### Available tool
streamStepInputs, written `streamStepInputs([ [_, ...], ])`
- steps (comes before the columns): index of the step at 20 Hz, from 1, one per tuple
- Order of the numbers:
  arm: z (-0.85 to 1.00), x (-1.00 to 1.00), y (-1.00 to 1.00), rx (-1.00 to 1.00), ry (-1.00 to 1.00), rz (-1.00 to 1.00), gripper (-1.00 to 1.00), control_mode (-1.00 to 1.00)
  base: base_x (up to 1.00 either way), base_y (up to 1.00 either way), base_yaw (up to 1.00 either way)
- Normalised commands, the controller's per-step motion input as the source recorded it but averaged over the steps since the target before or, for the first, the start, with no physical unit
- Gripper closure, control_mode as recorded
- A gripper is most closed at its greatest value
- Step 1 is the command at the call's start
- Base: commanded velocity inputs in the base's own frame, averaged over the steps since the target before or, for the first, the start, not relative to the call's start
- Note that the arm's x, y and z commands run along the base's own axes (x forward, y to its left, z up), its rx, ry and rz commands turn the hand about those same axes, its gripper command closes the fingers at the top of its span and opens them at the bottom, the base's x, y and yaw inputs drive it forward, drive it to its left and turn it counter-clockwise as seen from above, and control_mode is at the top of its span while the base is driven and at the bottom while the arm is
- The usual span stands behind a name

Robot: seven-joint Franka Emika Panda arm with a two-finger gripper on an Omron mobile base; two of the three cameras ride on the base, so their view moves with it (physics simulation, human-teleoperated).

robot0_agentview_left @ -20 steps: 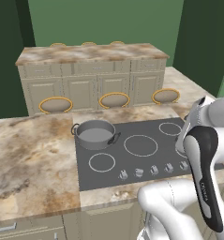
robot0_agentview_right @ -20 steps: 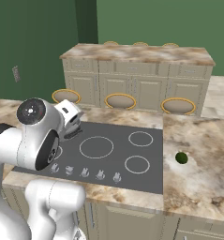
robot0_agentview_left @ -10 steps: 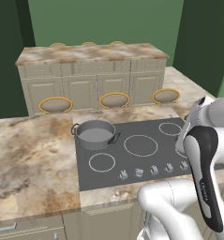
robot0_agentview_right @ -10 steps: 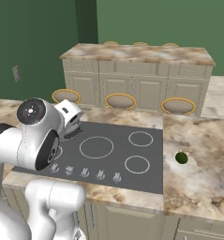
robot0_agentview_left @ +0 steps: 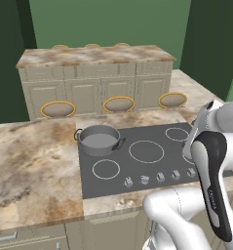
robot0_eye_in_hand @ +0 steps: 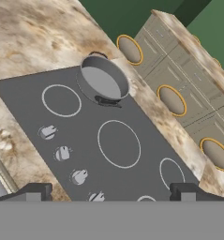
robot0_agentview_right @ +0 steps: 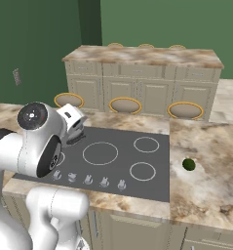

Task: Turn on the burner for the pot on the stove. Wait thirty seconds for the pot to heat up. Then add the lime to the pot.

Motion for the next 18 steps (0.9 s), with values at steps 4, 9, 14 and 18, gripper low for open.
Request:
streamStepInputs([
  [4, 0.00, 0.00, 0.00, 0.00, 0.00, 0.00, -1.00, -1.00, 0.00, 0.00, 0.00],
  [9, 0.00, 0.00, 0.00, 0.00, 0.00, 0.00, -1.00, -1.00, 0.00, 0.00, 0.00],
  [14, 0.00, 0.00, 0.00, 0.00, 0.00, 0.00, -1.00, -1.00, 0.00, 0.00, 0.00],
  [18, 0.00, 0.00, 0.00, 0.00, 0.00, 0.00, -1.00, -1.00, 0.00, 0.00, 0.00],
])
